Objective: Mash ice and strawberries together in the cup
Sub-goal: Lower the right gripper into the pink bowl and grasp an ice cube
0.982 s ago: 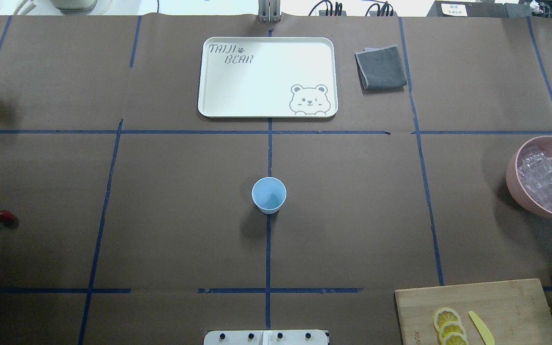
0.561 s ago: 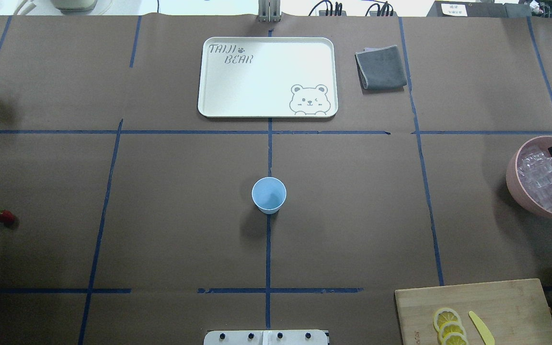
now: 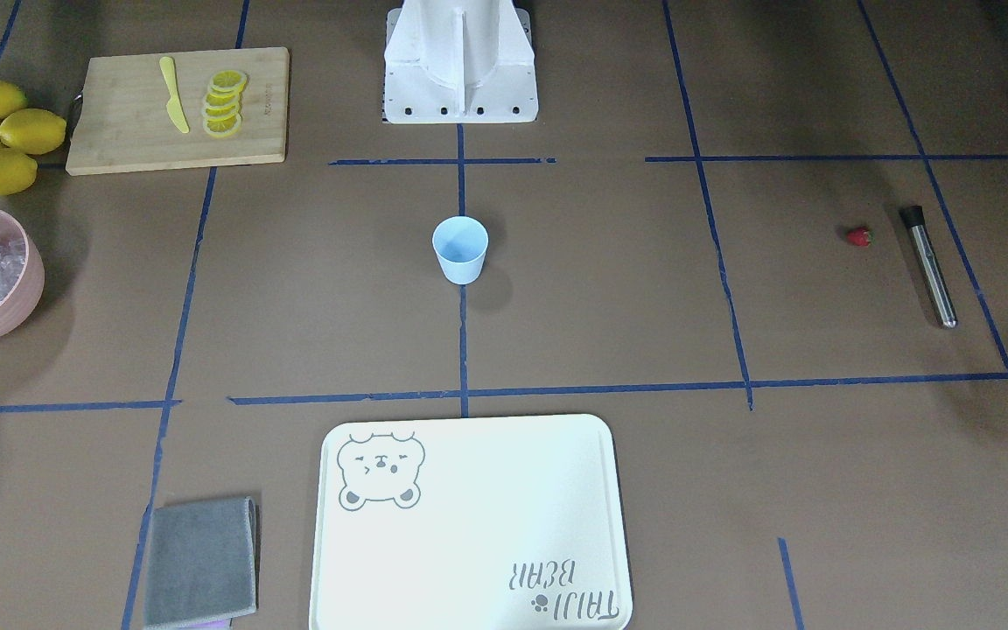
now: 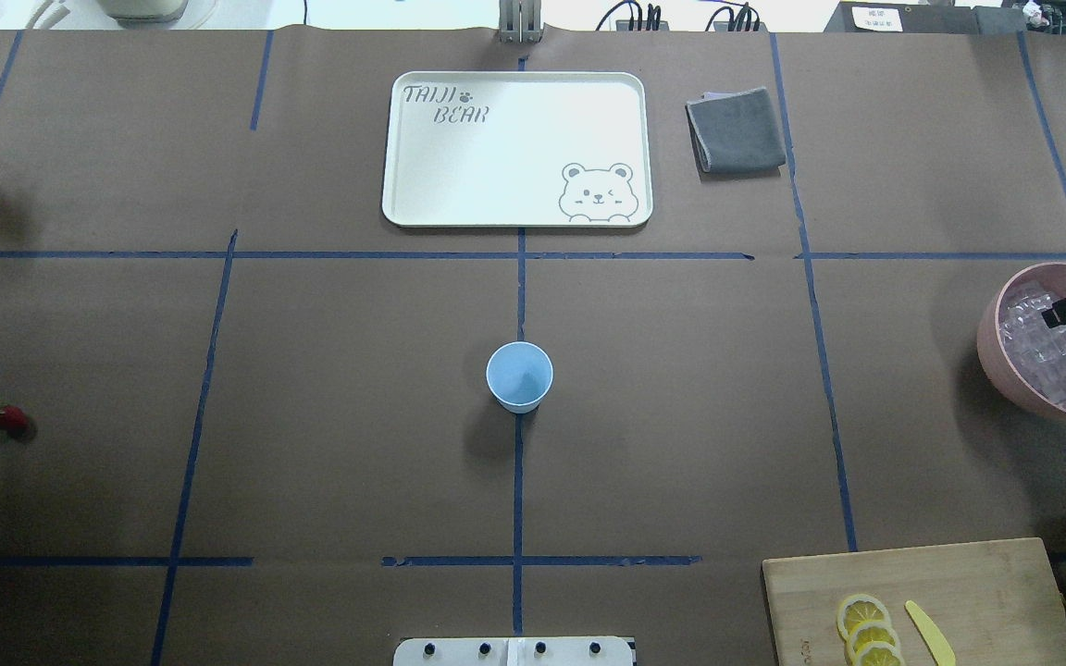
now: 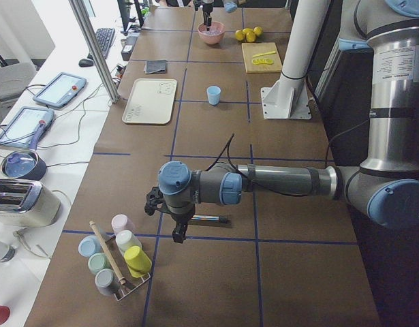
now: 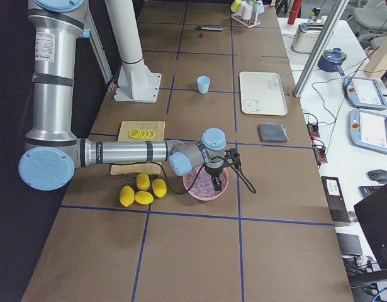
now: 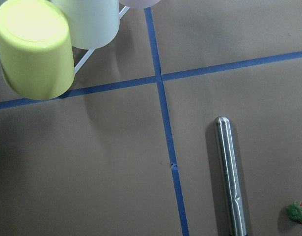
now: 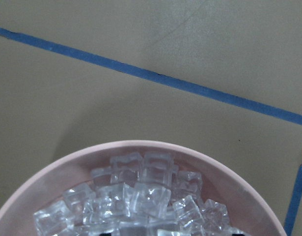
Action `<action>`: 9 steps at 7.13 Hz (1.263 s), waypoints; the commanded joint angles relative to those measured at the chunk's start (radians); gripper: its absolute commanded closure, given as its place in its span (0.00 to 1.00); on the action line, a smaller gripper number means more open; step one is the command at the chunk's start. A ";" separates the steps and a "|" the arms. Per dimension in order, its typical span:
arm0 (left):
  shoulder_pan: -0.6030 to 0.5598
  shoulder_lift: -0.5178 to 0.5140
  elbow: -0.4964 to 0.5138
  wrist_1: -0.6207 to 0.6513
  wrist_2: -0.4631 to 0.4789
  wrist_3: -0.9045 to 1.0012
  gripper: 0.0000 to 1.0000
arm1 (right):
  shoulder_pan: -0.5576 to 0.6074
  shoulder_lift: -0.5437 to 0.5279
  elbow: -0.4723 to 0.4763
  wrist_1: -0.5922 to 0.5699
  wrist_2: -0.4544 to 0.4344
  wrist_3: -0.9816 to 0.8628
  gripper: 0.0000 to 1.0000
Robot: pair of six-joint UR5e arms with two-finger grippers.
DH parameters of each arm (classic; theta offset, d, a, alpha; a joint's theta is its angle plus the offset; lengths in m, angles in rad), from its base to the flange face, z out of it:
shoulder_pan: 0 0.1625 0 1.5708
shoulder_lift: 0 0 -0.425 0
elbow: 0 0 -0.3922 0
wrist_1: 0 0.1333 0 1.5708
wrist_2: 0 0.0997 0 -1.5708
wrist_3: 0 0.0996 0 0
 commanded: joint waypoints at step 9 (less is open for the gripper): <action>0.000 -0.002 -0.004 0.000 0.000 0.000 0.00 | 0.053 0.137 0.077 -0.149 0.033 0.017 0.97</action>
